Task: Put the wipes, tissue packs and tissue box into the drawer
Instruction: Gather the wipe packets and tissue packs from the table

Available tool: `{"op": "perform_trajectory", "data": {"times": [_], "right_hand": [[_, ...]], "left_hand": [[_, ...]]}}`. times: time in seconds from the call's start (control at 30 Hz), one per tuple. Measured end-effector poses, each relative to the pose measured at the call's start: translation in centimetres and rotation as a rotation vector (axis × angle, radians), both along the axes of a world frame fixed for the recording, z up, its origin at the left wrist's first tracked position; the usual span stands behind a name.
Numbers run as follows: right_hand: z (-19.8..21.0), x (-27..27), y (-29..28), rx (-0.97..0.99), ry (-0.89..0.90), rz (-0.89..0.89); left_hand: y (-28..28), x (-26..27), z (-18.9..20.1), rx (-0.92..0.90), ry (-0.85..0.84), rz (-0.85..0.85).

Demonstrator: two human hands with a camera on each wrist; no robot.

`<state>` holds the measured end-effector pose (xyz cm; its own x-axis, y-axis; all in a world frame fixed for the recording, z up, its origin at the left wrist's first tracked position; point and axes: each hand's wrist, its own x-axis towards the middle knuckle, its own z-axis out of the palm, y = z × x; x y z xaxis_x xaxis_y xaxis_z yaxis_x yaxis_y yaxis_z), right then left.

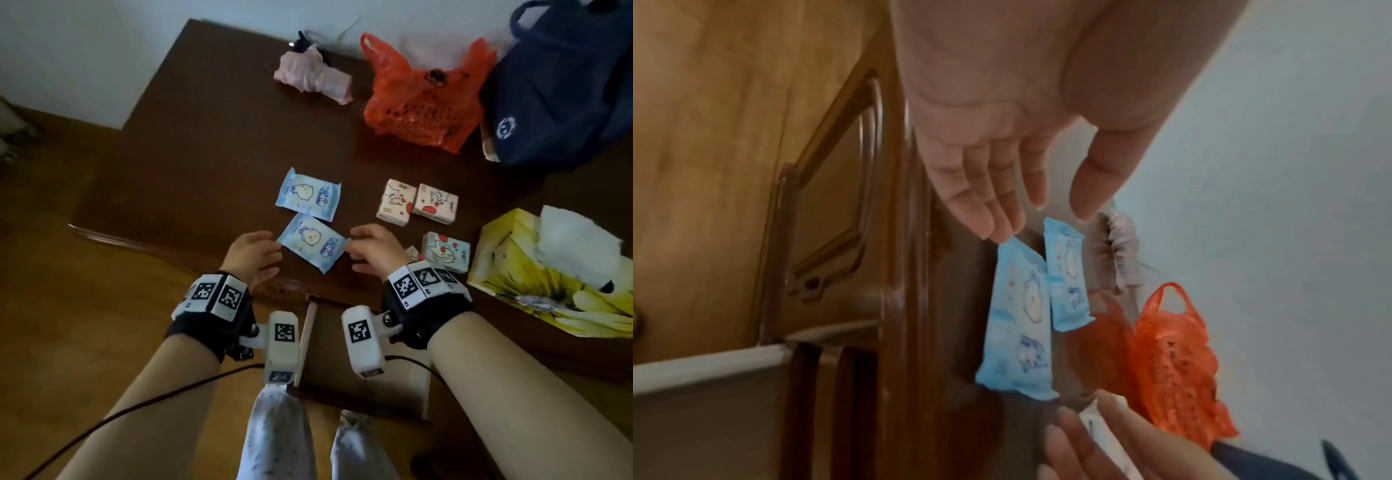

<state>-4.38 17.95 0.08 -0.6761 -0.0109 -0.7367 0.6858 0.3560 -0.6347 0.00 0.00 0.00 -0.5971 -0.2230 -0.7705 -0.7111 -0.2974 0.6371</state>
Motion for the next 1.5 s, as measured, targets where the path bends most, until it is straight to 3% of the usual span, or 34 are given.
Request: {"op": "perform_trajectory", "data": {"times": [0.13,0.23,0.43,0.53,0.6,0.7,0.8,0.87,0.97,1.1,1.33,1.5], "right_hand": [[-2.2,-0.3,-2.9,0.109,-0.011,-0.058],[-2.9,-1.0,-3.7,0.154,0.004,-0.143],[-1.9,-2.7,-3.8,-0.146,-0.215,-0.144],[-0.7,-3.8,-3.7,-0.173,-0.138,0.024],[0.0,-4.5,-4.2,-0.176,-0.069,0.120],[0.8,-6.0,-5.1,-0.183,0.050,0.173],[0.1,-7.3,-5.8,-0.094,0.218,-0.023],[-1.3,-8.0,-5.7,0.116,0.279,-0.119],[-3.2,-8.1,-6.0,0.332,0.163,-0.008],[-4.1,-7.8,-6.6,0.455,0.218,0.073],[-2.7,-6.5,-6.6,0.093,0.267,-0.067],[-0.7,-4.7,-4.0,-0.184,0.235,-0.036]], "left_hand": [[-1.6,-2.3,-1.1,-0.050,-0.027,-0.146],[-2.4,-3.9,-1.6,-0.130,-0.024,-0.357],[-4.4,-6.2,-1.7,-0.360,-0.040,-0.725],[-5.1,-7.3,-1.0,-0.596,0.161,-0.843],[-5.0,-8.3,0.0,-0.581,0.243,-0.941],[-4.9,-9.5,0.4,-0.433,0.153,-1.102],[-5.6,-9.3,-0.4,-0.314,0.125,-0.977],[-6.4,-8.8,-1.0,-0.244,0.120,-0.808],[-7.3,-8.2,-1.5,-0.212,0.133,-0.639],[-8.0,-7.9,-1.6,-0.176,0.172,-0.556],[-6.2,-7.1,-0.2,-0.188,0.303,-0.463],[-3.3,-6.3,1.3,-0.402,0.443,-0.563]]}}
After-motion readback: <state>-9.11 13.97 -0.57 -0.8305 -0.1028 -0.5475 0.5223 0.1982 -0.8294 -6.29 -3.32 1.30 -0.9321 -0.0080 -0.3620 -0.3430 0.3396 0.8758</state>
